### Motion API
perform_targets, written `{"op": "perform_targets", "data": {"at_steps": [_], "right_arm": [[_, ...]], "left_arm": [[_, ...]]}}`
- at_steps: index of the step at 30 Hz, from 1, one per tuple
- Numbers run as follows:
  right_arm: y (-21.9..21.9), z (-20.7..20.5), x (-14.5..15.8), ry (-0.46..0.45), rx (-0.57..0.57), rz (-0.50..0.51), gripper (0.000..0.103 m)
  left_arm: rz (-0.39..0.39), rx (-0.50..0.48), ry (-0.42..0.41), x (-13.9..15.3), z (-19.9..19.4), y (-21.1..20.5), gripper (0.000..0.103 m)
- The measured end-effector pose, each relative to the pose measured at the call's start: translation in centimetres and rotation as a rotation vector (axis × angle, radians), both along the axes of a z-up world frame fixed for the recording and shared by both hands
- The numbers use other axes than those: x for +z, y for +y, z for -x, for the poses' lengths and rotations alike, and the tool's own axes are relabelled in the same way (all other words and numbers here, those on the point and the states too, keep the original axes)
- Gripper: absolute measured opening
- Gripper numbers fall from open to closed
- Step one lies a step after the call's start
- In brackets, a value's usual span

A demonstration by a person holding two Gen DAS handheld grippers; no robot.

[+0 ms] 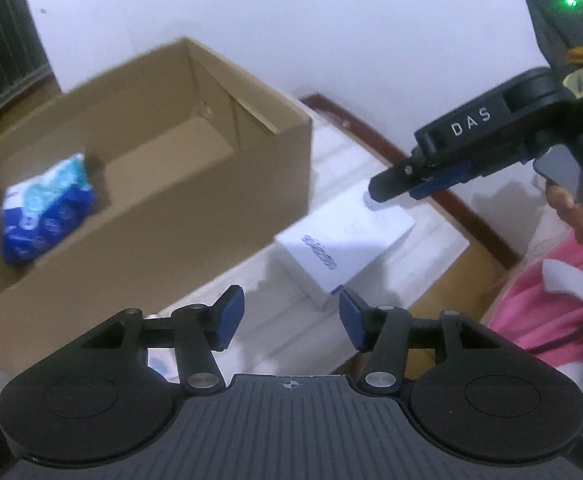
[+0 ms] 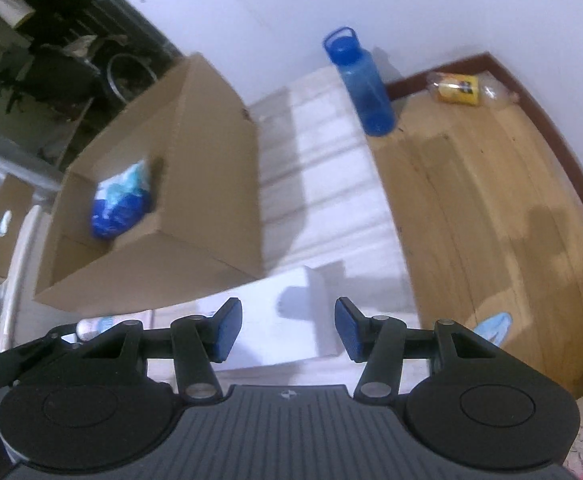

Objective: Organize objects
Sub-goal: 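Open both grippers and raise them away from the box, then move both grippers down onto the white box with blue printed numbers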

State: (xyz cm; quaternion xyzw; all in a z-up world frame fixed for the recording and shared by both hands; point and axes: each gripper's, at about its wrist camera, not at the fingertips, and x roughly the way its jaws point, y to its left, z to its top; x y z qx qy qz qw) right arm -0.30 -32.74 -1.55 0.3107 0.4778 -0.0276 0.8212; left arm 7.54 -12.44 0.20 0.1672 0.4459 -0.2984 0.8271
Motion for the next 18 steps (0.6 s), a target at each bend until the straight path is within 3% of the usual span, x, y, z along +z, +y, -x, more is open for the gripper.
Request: {"op": "perform_targets", "data": {"at_steps": [8, 13, 18], "right_arm": [[0.5, -0.8, -2.4, 0.011, 0.033, -0.036, 0.052], [1.0, -1.0, -2.3, 0.006, 0.025, -0.025, 0.052], [2.0, -1.1, -1.9, 0.002, 0.055, 0.007, 0.053]], "left_arm": [[0.004, -0.033, 0.046, -2.8, -2.0, -1.8, 0.059], [0.007, -0.05, 0.071, -3.9, -2.5, -2.0, 0.05], [0.012, -0.034, 0.081, -4.0, -2.7, -1.2, 0.05]]}}
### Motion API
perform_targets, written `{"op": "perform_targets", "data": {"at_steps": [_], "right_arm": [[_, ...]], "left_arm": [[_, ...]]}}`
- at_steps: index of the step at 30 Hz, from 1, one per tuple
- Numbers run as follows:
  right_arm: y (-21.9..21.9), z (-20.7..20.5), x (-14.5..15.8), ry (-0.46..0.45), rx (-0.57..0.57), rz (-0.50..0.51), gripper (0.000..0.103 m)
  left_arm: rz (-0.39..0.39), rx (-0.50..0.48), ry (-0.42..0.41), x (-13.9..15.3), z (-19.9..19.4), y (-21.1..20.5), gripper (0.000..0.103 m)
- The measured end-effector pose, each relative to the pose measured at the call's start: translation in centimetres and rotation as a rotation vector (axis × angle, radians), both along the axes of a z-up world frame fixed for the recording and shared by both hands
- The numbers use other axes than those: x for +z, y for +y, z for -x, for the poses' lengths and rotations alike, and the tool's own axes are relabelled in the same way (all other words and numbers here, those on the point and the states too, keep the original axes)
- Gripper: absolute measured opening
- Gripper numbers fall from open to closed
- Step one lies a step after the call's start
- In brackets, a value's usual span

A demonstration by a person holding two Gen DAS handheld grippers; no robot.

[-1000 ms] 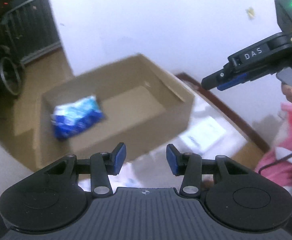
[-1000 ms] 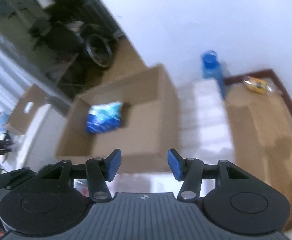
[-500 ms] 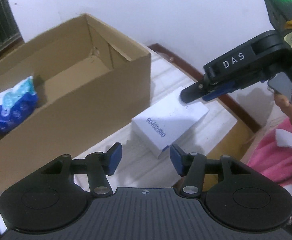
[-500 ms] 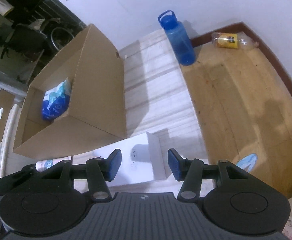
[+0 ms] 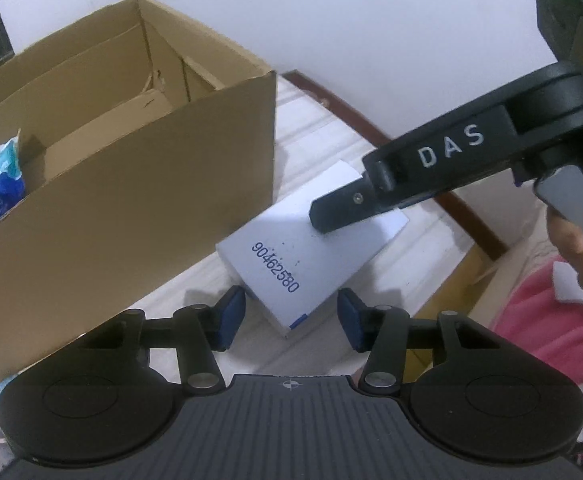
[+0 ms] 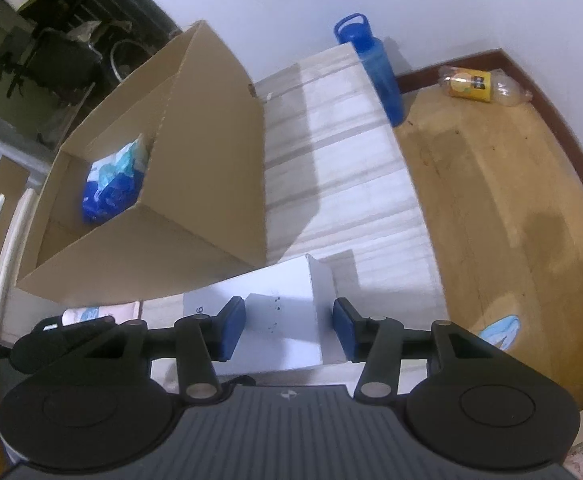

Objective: Organize objects
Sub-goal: 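Move both grippers down onto the white box with blue printed numbers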

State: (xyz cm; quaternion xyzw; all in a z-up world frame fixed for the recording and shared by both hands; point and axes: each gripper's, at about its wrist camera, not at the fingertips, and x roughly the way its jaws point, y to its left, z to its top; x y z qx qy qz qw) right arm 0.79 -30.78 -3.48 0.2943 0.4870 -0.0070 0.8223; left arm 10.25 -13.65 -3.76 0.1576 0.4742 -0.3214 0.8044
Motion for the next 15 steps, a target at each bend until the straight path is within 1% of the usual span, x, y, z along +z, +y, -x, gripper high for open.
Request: {"op": "perform_targets", "data": {"at_steps": [5, 10, 13, 15], "right_arm": [[1.2, -0.1, -0.4, 0.02, 0.045, -0.056, 0.052], [4.0, -0.5, -0.4, 0.017, 0.105, -0.067, 0.052], [5.2, -0.7, -0.5, 0.018, 0.135, -0.082, 0.052], [5.4, -0.7, -0.6, 0.02, 0.127, -0.091, 0.053]], "left_arm": [[-0.04, -0.014, 0.001, 0.1, 0.5, 1.6, 0.05], [-0.078, 0.003, 0.006, 0.3, 0.9, 4.5, 0.051], [-0.079, 0.016, 0.014, 0.3, 1.1, 6.1, 0.051], [-0.072, 0.02, 0.01, 0.4, 1.0, 6.7, 0.053]]}}
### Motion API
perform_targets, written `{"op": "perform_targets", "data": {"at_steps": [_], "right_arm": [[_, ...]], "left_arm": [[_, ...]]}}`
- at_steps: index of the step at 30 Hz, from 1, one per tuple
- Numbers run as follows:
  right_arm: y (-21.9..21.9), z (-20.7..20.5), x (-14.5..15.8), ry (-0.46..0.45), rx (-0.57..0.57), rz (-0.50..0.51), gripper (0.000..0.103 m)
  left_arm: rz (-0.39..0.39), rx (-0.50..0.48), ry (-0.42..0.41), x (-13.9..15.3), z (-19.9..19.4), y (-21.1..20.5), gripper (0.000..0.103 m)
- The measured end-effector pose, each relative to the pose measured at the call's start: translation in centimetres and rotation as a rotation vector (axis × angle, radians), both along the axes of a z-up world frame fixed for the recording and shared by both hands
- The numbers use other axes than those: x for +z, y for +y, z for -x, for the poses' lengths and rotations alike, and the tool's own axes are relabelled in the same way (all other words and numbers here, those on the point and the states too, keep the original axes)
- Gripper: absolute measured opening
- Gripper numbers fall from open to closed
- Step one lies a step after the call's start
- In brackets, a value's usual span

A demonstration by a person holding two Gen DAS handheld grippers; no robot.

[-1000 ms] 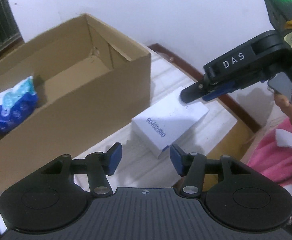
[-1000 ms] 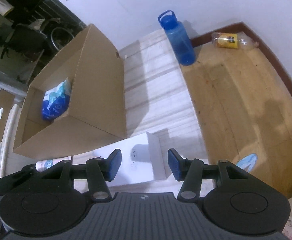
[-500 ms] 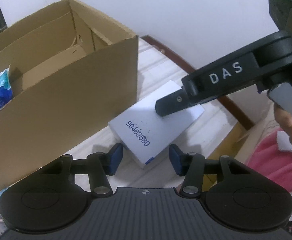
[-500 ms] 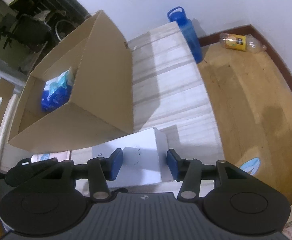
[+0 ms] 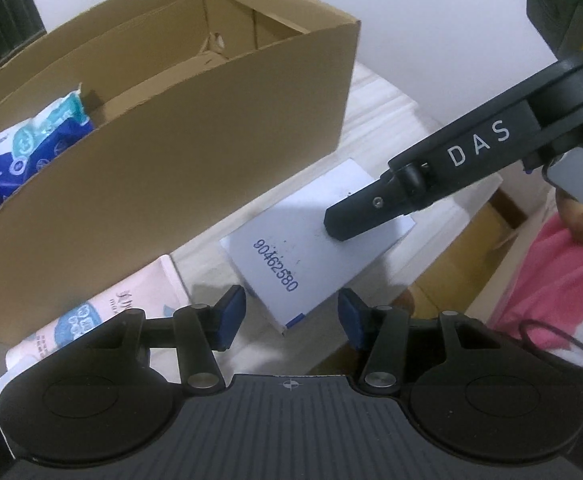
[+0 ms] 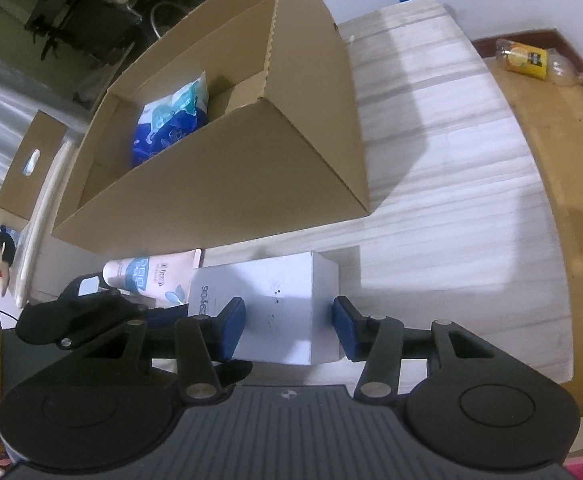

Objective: Organize objects
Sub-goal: 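Move both grippers down onto the white box with blue printed numbers, then close both grippers on the white box from either side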

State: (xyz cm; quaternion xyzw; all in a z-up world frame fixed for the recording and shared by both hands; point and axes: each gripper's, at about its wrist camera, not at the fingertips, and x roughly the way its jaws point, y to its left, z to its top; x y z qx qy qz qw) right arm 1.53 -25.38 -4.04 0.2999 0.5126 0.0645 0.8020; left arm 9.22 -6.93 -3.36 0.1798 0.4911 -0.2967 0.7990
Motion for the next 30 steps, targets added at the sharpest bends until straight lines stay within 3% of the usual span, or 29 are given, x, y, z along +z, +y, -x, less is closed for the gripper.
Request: {"op": "perform_targets", "data": {"at_steps": [7, 12, 15, 30], "right_arm": [[-1.0, -0.1, -1.0, 0.036, -0.043, -0.087, 0.059], [0.0, 0.0, -0.7, 0.014, -0.067, -0.046, 0.061], [1.6, 0.2, -0.2, -0.032, -0.036, 0.053, 0.062], [2.7, 1.7, 1.5, -0.054, 0.016, 0.107, 0.062]], "left_arm": [[-0.014, -0.023, -0.014, -1.2, 0.6, -0.8, 0.062], [0.018, 0.011, -0.022, -2.0, 0.6, -0.5, 0.065], [0.018, 0.035, -0.039, -2.1, 1.2, -0.3, 0.062], [0.031, 0.016, -0.054, -1.2, 3.7, 0.8, 0.062]]}}
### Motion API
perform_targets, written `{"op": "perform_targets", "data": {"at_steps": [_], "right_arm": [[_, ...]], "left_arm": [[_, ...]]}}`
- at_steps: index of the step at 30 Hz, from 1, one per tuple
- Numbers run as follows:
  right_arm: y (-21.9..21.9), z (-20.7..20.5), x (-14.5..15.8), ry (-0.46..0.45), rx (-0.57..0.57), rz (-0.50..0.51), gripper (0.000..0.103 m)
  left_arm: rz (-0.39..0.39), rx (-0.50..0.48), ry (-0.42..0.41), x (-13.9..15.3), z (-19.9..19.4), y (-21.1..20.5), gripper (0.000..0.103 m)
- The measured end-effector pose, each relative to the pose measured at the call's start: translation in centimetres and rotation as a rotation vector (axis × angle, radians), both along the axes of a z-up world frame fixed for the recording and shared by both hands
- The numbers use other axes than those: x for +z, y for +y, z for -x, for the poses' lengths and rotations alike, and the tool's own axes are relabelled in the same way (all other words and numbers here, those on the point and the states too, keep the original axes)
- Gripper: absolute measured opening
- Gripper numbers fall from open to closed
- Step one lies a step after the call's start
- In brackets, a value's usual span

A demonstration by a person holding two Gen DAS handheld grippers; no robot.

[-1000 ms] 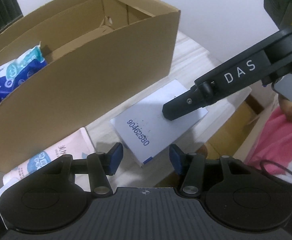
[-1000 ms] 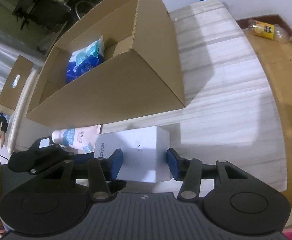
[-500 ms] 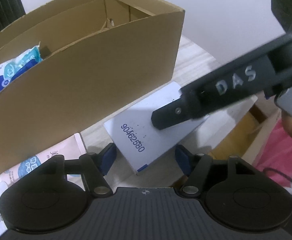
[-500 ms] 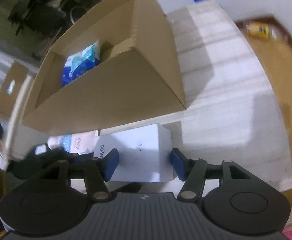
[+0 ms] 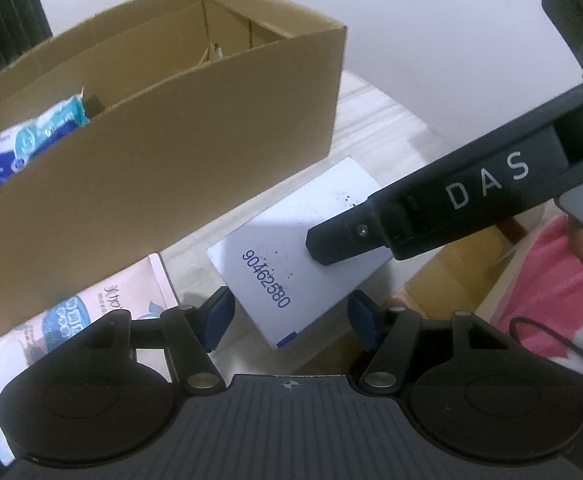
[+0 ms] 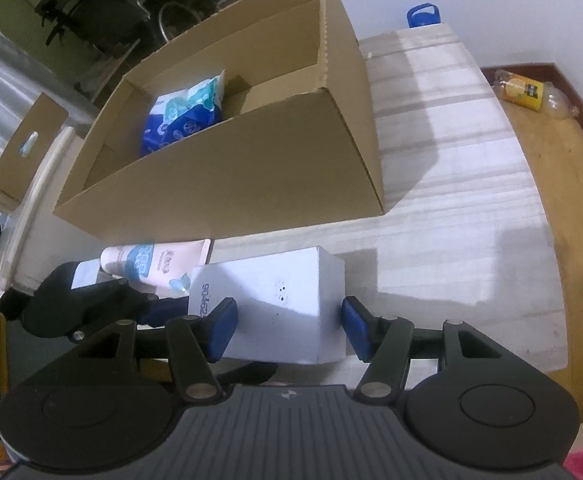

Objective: Organize objects
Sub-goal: 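Close both grippers on the white box from either side, then lift the white box with both grippers over the cardboard box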

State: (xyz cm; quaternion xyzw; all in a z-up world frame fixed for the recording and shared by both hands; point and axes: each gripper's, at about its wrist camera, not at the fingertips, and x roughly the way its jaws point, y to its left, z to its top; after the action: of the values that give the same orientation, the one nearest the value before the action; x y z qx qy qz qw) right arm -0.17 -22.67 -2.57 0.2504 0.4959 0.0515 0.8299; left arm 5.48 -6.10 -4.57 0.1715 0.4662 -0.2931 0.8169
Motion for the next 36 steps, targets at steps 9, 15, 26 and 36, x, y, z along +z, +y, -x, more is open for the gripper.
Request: {"op": "perform_targets", "data": {"at_steps": [9, 15, 26, 36], "right_arm": [[0.9, 1.6, 3.8, -0.066, 0.02, 0.035, 0.062], [1.1, 2.9, 6.3, -0.111, 0.013, 0.037, 0.062], [1.6, 5.0, 10.7, -0.195, 0.015, 0.018, 0.062], [1.2, 1.3, 13.7, -0.233, 0.0, 0.022, 0.062]], "left_arm": [[-0.041, -0.031, -0.112, 4.3, -1.2, -0.4, 0.062], [-0.015, -0.021, -0.152, 6.4, 0.0, -0.1, 0.062], [0.028, -0.002, -0.22, 11.5, 3.8, 0.1, 0.062], [0.041, 0.014, -0.261, 14.0, -0.4, 0.4, 0.062]]}}
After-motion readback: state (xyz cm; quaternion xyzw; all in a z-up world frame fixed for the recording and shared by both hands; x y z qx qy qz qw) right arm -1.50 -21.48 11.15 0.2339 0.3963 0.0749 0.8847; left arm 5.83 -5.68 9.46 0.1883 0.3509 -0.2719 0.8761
